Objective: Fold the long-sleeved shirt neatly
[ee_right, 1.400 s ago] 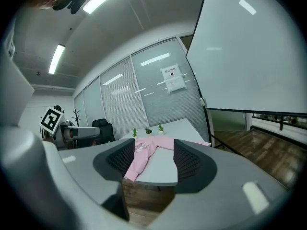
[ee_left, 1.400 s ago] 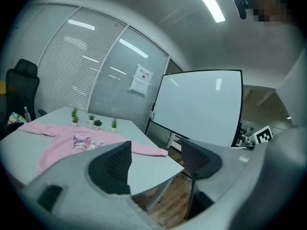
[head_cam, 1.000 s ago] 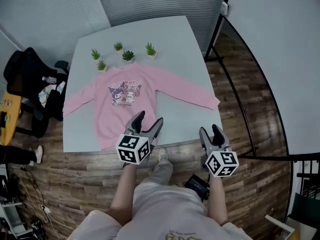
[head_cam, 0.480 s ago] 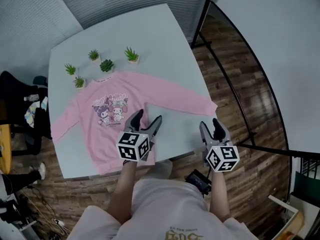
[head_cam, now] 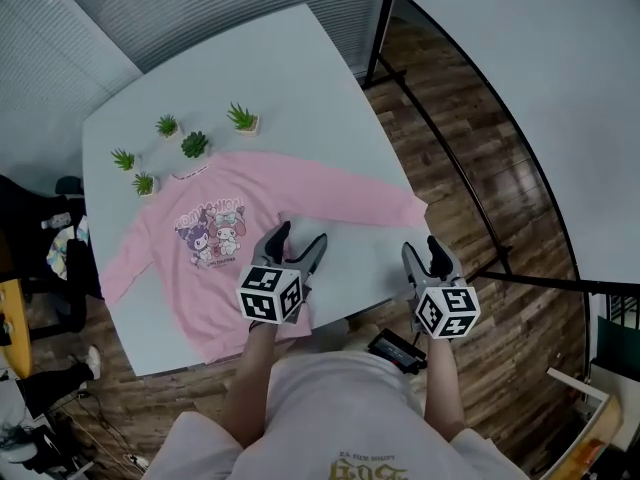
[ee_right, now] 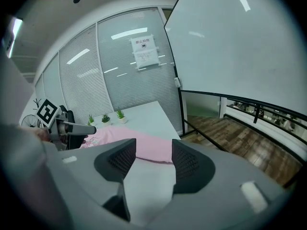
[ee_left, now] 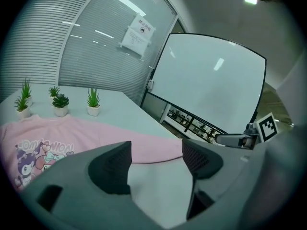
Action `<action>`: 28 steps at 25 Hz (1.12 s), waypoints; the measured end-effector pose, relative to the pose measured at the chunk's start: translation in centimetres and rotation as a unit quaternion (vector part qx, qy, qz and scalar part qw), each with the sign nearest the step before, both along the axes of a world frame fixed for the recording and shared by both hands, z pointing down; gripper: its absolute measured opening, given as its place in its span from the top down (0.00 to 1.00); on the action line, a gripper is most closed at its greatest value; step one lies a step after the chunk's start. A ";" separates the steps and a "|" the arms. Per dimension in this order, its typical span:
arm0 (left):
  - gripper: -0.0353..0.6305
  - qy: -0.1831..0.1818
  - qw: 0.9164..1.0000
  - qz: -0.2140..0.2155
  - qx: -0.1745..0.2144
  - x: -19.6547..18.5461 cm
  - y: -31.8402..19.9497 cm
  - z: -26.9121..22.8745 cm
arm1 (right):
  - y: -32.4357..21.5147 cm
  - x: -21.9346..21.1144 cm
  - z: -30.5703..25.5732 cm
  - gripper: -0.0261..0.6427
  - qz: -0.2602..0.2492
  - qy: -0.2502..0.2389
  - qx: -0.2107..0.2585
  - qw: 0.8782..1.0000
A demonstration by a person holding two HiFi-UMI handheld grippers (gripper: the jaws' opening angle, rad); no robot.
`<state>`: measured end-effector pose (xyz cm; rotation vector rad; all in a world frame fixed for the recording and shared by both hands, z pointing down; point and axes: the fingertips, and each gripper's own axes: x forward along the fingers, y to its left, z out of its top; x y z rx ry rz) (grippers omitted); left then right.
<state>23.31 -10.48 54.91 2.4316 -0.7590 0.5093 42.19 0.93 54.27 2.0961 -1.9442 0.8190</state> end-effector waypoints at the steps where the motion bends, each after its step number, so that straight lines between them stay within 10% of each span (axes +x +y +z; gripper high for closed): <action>1: 0.45 0.002 1.000 0.003 -0.001 0.2 0.1 0.1 | 0.1 0.2 0.1 0.61 0.003 0.001 -0.001 1.000; 28: 0.49 -0.053 0.997 0.005 -0.063 4.5 -0.8 7.3 | -3.2 4.5 10.0 0.58 0.005 -0.066 -0.092 0.994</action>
